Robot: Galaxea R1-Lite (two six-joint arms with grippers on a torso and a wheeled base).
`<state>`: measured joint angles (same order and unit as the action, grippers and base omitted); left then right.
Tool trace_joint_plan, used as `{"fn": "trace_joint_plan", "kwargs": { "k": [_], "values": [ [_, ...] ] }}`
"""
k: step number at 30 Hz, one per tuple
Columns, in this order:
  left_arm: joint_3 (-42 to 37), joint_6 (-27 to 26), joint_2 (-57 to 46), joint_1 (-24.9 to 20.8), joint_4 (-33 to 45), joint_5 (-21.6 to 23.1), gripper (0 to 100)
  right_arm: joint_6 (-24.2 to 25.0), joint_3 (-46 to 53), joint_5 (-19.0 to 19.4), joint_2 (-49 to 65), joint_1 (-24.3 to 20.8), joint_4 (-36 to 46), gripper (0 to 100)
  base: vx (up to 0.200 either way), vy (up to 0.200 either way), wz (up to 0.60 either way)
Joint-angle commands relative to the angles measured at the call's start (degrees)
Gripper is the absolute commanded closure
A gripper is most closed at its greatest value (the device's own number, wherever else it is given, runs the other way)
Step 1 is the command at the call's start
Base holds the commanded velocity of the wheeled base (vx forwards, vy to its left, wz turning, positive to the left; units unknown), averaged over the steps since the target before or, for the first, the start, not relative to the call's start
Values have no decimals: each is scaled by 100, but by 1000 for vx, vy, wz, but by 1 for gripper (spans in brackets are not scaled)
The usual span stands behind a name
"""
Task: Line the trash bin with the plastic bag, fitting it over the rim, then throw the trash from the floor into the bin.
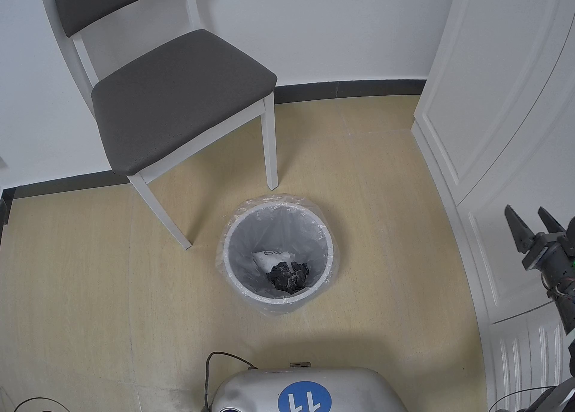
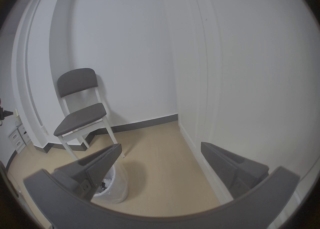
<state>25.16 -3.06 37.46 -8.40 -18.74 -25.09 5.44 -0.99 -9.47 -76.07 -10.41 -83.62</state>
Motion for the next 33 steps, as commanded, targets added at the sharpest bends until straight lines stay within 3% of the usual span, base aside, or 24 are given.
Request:
{"fn": "trace_joint_plan", "kwargs": {
  "k": [1,2,3,4,6,10,18,22,27,33],
  "values": [
    [868,-476,-608,5,687,-110,0,-122,-437,16,2588,241,1910,0,0,0,0],
    [1008,-529,-688,5,863,-110,0,-122,-578,16,2905,241,2420,0,0,0,0],
    [1008,-529,-688,5,863,-110,0,-122,-578,16,2905,241,2420,0,0,0,0],
    [1395,-564,-863,5,1382,-119,0,-95,-974,16,3546,241,3598,0,0,0,0],
    [1782,-555,-1030,5,1935,-119,0,-95,-1308,16,4047,294,4617,0,0,0,0],
    [2160,-547,-1329,40,2700,-119,0,-95,-1668,77,4627,628,5725,0,0,0,0],
    [2089,-529,-1804,392,3034,-102,0,28,-1474,569,5814,1349,6314,0,0,0,0],
    [2283,-529,-1988,339,3236,-119,0,28,-1571,815,6737,1322,7307,0,0,0,0],
    [2538,-538,-2226,339,3693,-102,0,10,-1791,851,7466,988,8247,0,0,0,0],
    [2810,-547,-2296,313,3807,-93,0,-8,-1817,868,7607,1023,8300,0,0,0,0]
  ]
}}
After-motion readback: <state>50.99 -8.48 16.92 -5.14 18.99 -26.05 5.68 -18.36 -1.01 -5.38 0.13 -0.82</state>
